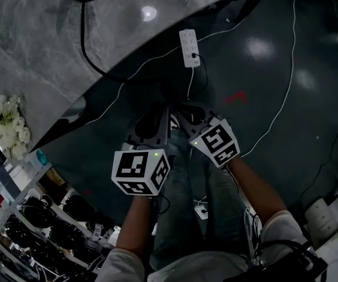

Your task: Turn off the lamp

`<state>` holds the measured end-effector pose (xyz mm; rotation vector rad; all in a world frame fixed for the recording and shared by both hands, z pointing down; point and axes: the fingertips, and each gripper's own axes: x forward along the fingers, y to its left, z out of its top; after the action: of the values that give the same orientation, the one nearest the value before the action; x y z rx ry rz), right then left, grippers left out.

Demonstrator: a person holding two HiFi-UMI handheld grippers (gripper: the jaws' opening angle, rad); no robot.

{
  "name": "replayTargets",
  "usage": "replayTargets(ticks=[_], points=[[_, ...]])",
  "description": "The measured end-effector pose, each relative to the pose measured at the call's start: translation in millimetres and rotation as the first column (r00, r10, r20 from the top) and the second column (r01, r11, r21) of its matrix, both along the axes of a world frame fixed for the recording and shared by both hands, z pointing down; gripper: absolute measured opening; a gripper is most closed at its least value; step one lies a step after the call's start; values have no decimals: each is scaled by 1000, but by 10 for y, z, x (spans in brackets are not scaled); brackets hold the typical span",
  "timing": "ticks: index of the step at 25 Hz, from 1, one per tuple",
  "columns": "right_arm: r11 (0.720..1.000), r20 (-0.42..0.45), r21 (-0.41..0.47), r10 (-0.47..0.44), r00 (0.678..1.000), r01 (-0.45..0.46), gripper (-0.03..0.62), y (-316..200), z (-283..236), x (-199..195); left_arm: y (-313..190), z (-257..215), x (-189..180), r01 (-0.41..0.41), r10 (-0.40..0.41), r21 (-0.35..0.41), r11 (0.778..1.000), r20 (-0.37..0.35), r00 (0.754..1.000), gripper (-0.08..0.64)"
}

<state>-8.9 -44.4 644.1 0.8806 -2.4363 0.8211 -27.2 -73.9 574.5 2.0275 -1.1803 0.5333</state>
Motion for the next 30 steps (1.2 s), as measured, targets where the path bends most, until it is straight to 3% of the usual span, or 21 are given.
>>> replayTargets(ticks=[5, 15, 25, 30], points=[[1000, -6, -13, 4, 1000, -4, 15, 42, 76, -9, 74, 143, -122, 36, -35, -21, 999, 37, 999, 11], [997, -27, -75, 27, 999, -29, 15, 26, 365, -81, 258, 367, -337, 95, -92, -76, 993, 37, 995, 9], [979, -67, -148, 129, 989, -138, 17, -267, 786, -78, 267, 390, -471, 113, -111, -68, 991, 32, 993, 9], [979, -72, -159, 115, 991, -125, 18, -268, 826, -135, 292, 393, -473, 106, -105, -65, 992, 23, 994, 9]])
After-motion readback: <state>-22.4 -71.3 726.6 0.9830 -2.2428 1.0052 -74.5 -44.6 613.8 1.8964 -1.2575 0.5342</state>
